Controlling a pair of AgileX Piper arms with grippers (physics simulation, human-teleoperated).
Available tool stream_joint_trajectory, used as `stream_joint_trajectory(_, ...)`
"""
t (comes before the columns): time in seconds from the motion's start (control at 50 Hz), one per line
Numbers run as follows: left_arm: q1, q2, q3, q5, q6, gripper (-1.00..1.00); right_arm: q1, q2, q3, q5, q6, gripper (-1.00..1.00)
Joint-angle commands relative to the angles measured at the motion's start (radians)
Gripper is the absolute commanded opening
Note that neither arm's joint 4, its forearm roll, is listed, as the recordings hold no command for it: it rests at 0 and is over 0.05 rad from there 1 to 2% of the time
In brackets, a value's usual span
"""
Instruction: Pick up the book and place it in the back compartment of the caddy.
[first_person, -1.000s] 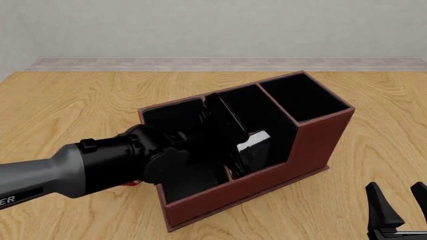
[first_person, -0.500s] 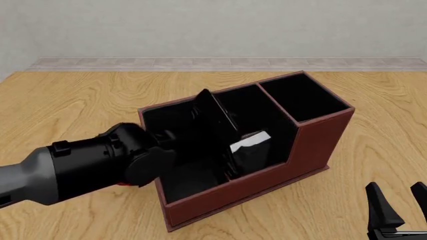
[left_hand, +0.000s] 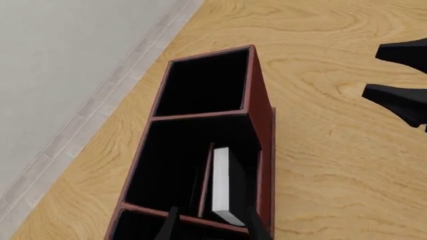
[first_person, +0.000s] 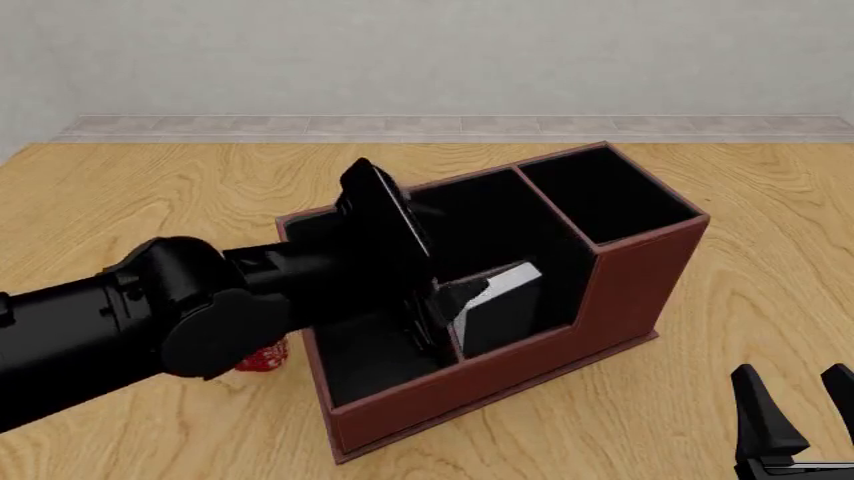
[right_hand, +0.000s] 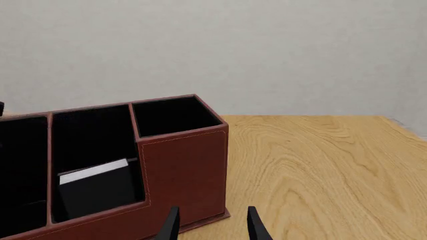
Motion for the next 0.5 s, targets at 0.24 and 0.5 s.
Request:
stream_joint_trajectory(0.24,0.060,-0.073,0.008,0.018,0.018,1.00,0.000,0.000,0.000,0.000,0.000,1.00)
stream_joint_trajectory(0.5,0.150,-0.166,0.018,0.004,0.039,1.00,0.000,0.000,0.000,0.000,0.000,1.00)
